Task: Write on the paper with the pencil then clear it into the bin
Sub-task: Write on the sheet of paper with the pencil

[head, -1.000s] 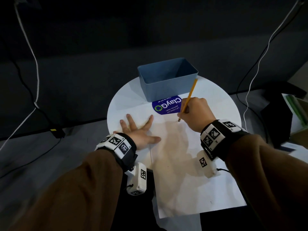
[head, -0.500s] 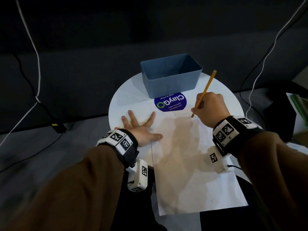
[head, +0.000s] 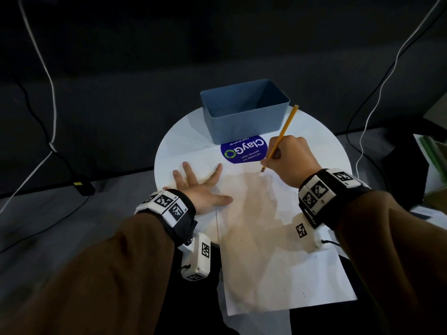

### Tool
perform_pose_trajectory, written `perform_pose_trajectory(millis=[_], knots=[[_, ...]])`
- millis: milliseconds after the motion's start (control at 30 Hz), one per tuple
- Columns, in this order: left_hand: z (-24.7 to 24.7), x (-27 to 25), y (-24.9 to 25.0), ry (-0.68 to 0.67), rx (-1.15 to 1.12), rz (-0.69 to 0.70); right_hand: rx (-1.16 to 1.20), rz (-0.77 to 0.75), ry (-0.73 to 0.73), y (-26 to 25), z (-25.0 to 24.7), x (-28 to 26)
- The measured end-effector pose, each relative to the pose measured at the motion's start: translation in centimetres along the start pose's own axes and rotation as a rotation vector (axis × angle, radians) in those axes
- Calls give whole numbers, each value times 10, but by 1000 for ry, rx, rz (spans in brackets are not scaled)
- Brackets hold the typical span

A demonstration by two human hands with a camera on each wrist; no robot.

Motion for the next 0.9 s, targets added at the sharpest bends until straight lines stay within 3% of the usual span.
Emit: perform_pose_trajectory(millis=[900], knots=[[0,0,1,-6,11,-7,-30,19,14,-1,0,2]])
Point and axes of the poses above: each hand's wrist, its own x-axis towards the middle knuckle, its own z-axis out of the palm, y = z × x, the point moved 1 cm from there along x, towards the middle knuckle, and after that the axes turned 3 degrees about x, right-handed, at the moved point
